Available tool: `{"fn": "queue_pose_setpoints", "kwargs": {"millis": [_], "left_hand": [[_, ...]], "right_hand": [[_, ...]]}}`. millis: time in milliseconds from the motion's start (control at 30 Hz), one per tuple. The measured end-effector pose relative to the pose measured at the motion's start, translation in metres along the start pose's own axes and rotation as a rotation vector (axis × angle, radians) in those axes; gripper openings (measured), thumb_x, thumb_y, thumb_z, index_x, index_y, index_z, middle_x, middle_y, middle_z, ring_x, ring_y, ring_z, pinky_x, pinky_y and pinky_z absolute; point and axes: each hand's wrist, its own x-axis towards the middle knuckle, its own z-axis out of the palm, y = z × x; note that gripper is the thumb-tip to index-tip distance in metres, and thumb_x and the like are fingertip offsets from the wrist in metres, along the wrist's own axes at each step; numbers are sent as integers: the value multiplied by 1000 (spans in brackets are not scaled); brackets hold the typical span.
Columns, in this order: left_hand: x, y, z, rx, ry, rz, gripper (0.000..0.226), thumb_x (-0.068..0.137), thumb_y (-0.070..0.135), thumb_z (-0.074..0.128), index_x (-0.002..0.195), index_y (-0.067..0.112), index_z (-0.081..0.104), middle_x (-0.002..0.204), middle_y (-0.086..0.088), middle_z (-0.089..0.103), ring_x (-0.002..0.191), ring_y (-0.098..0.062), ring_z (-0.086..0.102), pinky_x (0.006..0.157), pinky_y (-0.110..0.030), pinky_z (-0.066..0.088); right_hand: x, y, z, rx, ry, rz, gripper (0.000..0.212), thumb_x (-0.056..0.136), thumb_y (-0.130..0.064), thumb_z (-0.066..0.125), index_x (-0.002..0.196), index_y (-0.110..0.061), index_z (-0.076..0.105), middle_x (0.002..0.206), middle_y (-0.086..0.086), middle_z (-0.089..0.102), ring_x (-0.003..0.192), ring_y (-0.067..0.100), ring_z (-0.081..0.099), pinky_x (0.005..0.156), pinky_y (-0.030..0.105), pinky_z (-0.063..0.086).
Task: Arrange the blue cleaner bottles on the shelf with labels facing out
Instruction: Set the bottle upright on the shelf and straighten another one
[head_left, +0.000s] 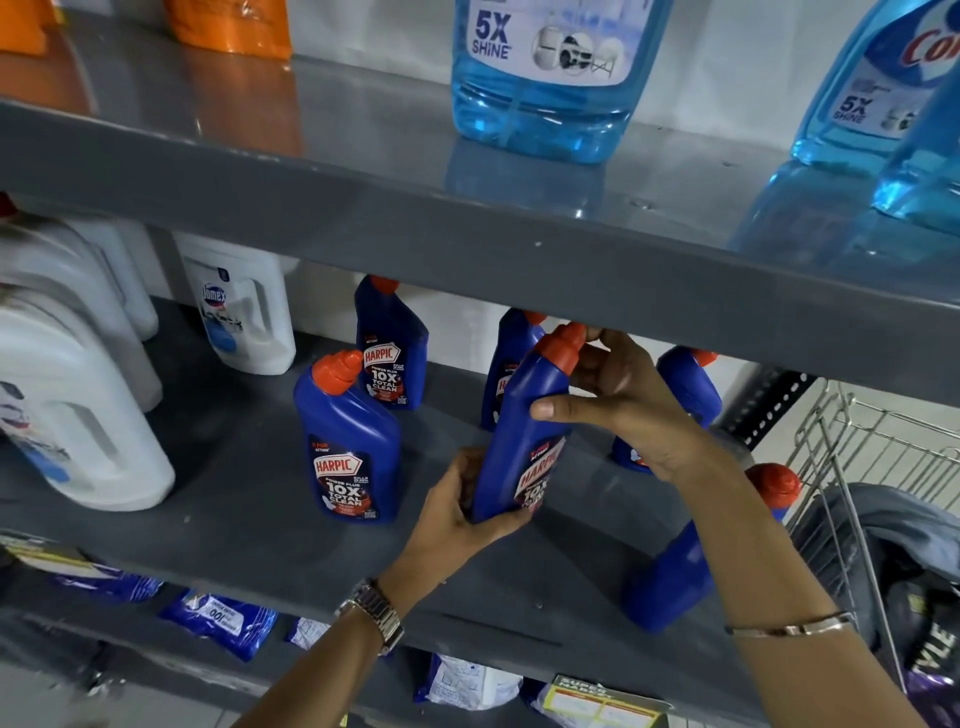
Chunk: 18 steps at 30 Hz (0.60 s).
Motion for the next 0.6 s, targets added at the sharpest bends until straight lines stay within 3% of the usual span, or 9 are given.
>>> {"fn": "queue_pose_setpoints", "kwargs": {"millis": [167, 267, 333, 467, 600], "left_hand": [[-2, -3, -6, -31, -107, -49, 53, 61, 34, 83, 107, 41, 57, 108, 11, 70, 100, -11, 66, 80, -21, 54], [1, -2, -11, 7, -87, -4, 50, 66, 18, 81, 100, 48, 58, 115, -5, 64, 102, -13, 64, 85, -26, 55], [4, -1, -14, 26, -94, 9, 54, 69, 8, 79, 98, 47, 56, 118, -12, 57, 103, -12, 63, 88, -26, 54], [7, -1, -20, -7, -145, -29, 50, 71, 6, 76, 113, 22, 54, 115, -9, 65, 105, -17, 64, 92, -41, 53], [9, -4, -24, -13, -184, -42, 55, 74, 5, 74, 114, 34, 48, 111, 2, 66, 106, -13, 63, 90, -31, 54]], "right_hand": [[-1, 2, 14, -6, 41, -48, 45, 57, -14, 79, 76, -52, 64, 77, -18, 74, 79, 1, 70, 69, 12, 53], [-1, 7, 19, -81, 88, -72, 50, 59, -4, 83, 78, -45, 62, 76, -17, 73, 76, -2, 68, 66, 9, 51], [0, 12, 22, -132, 142, -68, 50, 55, -9, 87, 79, -37, 54, 84, -9, 71, 81, 2, 68, 69, 12, 52], [2, 17, 30, -176, 256, -48, 59, 51, -19, 90, 83, -36, 44, 92, -9, 64, 85, 1, 65, 72, 10, 52], [1, 25, 33, -143, 354, -31, 60, 50, -19, 90, 84, -34, 43, 91, -11, 62, 80, -11, 62, 66, 3, 48]]}}
